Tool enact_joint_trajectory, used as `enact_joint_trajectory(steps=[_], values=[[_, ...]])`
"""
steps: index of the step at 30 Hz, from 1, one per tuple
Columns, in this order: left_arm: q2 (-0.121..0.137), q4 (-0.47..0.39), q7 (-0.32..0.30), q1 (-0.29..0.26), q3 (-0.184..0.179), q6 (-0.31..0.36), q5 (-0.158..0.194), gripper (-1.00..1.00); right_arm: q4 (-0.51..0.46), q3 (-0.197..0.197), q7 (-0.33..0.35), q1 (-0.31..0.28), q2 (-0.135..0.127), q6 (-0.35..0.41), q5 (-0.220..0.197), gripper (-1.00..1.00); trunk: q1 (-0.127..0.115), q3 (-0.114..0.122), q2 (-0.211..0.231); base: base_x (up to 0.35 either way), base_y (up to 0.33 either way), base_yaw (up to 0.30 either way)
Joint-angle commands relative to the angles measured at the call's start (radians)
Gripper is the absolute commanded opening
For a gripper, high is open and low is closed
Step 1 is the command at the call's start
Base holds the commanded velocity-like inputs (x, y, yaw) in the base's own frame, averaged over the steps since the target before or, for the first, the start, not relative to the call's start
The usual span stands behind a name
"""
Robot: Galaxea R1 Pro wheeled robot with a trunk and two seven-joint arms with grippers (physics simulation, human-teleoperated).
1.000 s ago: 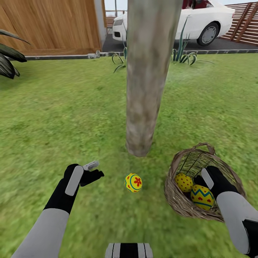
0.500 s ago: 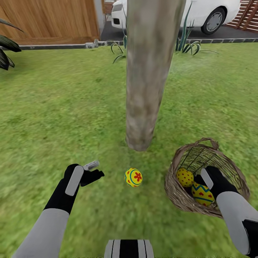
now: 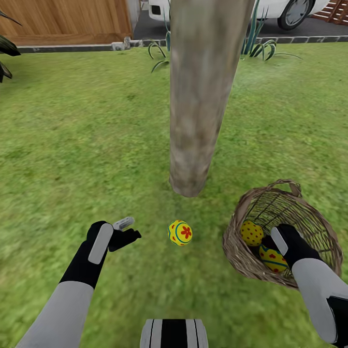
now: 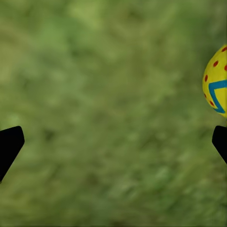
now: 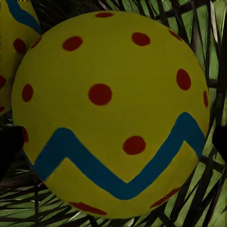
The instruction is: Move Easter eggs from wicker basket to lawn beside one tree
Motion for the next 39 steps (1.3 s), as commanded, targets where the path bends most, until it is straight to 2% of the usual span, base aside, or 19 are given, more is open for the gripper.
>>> enact_joint_trajectory(steps=[1,5,17,23,32,39], values=[[0.000,-0.001,0.010,0.000,0.002,0.003,0.016,1.00,-0.001,0.000,-0.008,0.000,0.000,0.003,-0.008,-1.00,0.000,-0.001,0.000,0.000,0.000,0.000],[-0.002,0.024,0.007,0.000,0.001,0.001,0.027,1.00,-0.002,0.000,-0.008,0.001,0.000,0.003,-0.008,-1.00,0.000,-0.001,0.000,0.000,0.000,0.000],[-0.002,0.027,0.007,0.000,0.001,0.001,0.026,1.00,-0.006,0.001,-0.008,0.001,-0.002,0.004,-0.006,-1.00,0.000,-0.001,0.000,0.000,0.000,0.000],[-0.002,0.027,0.007,0.000,0.001,0.001,0.026,1.00,-0.004,0.000,-0.008,0.001,-0.002,0.005,0.030,-1.00,0.000,-0.001,0.000,0.000,0.000,0.000],[-0.003,0.028,0.007,0.000,0.001,0.001,0.026,1.00,-0.004,0.000,-0.008,0.001,-0.002,0.004,0.035,-1.00,0.000,-0.001,0.000,0.000,0.000,0.000],[-0.002,0.031,0.007,0.000,0.001,0.001,0.027,1.00,-0.006,0.000,-0.008,0.001,-0.002,0.005,0.037,-1.00,-0.003,0.026,0.001,0.000,0.000,0.000]])
